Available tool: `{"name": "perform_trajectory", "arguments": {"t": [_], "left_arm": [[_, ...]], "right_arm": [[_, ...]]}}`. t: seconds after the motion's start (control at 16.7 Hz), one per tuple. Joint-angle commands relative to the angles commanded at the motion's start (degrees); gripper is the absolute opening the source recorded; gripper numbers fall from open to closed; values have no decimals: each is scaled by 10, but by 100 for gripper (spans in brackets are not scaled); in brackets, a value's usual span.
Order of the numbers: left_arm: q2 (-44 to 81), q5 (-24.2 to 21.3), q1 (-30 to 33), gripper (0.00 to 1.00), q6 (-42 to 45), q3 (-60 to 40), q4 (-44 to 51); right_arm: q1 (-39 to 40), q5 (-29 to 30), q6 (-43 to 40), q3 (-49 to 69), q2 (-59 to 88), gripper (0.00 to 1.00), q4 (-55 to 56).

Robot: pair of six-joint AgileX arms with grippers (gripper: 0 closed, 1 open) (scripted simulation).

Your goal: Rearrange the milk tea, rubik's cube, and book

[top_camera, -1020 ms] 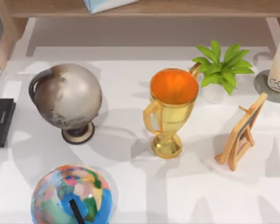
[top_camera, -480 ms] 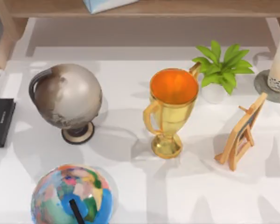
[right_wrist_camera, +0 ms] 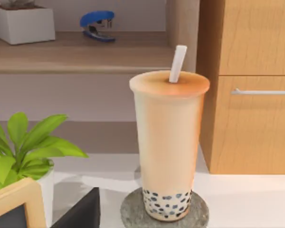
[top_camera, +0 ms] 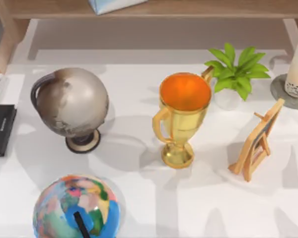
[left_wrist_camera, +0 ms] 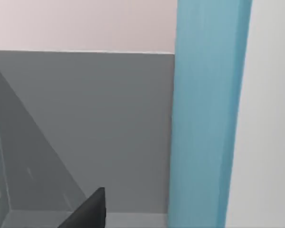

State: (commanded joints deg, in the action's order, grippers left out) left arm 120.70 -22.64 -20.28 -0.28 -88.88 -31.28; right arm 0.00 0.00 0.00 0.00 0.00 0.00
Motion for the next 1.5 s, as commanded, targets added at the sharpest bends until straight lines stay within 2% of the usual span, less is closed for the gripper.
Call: {"name": "perform_trajectory", "arguments": {"t": [0.66, 1.5], "left_arm": [[0, 0, 0, 2, 0, 0, 0], [-26, -4, -6, 0, 1, 16, 10]], "right_arm": [[0, 0, 0, 0, 0, 100, 0], [0, 0, 0, 0, 0, 100, 0]]}}
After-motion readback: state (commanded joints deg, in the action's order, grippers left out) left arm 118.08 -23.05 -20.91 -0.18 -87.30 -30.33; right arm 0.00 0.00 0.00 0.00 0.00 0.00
